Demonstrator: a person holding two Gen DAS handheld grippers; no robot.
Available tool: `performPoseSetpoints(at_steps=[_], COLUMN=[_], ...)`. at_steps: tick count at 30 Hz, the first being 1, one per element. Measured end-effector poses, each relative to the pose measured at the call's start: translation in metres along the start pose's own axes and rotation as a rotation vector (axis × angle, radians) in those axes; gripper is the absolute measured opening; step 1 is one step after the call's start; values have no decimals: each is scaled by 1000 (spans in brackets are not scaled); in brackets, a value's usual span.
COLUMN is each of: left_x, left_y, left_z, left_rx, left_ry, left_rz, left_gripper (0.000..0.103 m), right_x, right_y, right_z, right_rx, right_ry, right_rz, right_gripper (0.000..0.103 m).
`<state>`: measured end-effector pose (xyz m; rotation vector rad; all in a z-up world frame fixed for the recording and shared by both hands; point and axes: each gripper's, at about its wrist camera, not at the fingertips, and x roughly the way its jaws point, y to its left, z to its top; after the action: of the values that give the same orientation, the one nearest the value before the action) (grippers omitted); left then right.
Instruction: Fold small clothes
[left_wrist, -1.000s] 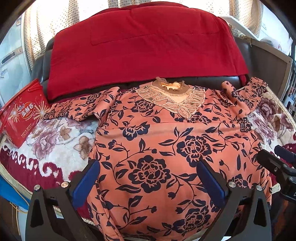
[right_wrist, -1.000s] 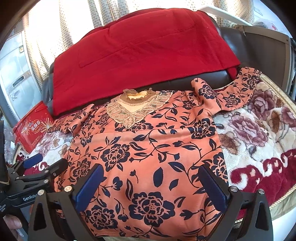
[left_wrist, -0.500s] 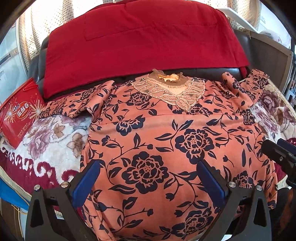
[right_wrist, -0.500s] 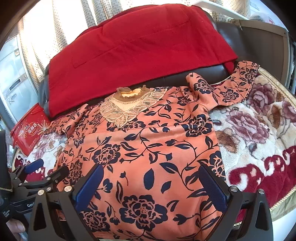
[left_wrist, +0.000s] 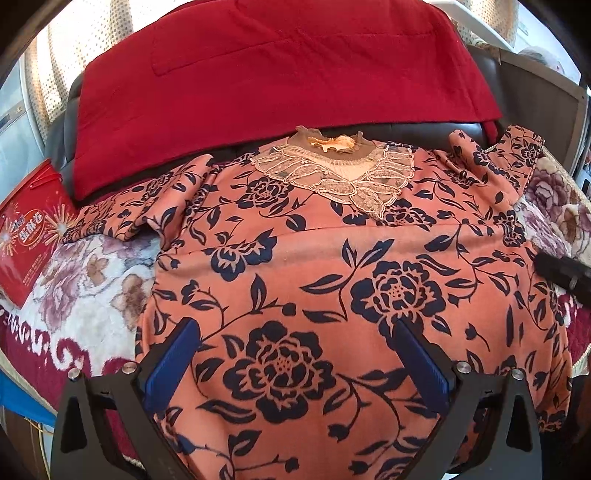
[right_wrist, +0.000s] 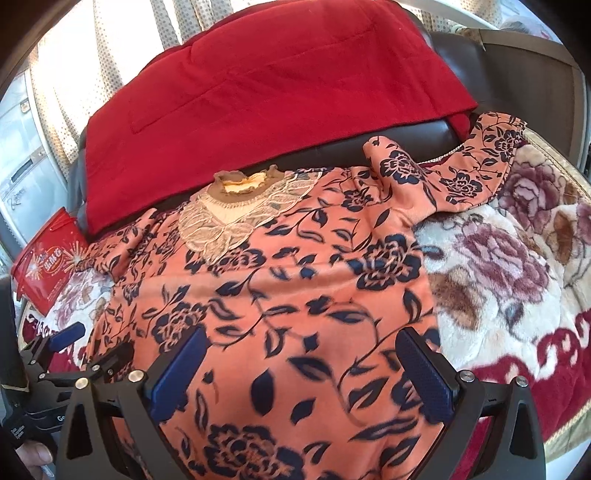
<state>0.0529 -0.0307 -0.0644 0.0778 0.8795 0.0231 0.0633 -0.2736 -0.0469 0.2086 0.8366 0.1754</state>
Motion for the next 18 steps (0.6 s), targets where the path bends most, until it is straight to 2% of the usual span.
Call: performPoseSetpoints(at_steps=[3,6,8,11,13,16,18], left_x=[13,34,40,48,49,46,45], left_y=[5,15,25,42,46,41,44], left_z=[-2,-9,-13,-21,-27,-35,-39], left_rx=[0,-18,-67,-163,-177,-130,-123], left_ry=[18,68,78,86,62,-3,-33], left_rz=[-2,-11,-74,-173,-210,-222,-245], left_gripper=[103,103,103,103,103,103,103], right_x=[4,10,16,26,35,51,62], right_y=[-42,-107,-155,-208,-235,-264,-273], right_z=[19,44,62,87,102,127,143], right_rx=[104,252,373,460,511,541,547], right_ry=[-18,-67,-90,-121,-124,-131,-135], right_rz=[43,42,17,-37,-51,-94,-114], right_gripper=[103,103,103,102,97,87,86])
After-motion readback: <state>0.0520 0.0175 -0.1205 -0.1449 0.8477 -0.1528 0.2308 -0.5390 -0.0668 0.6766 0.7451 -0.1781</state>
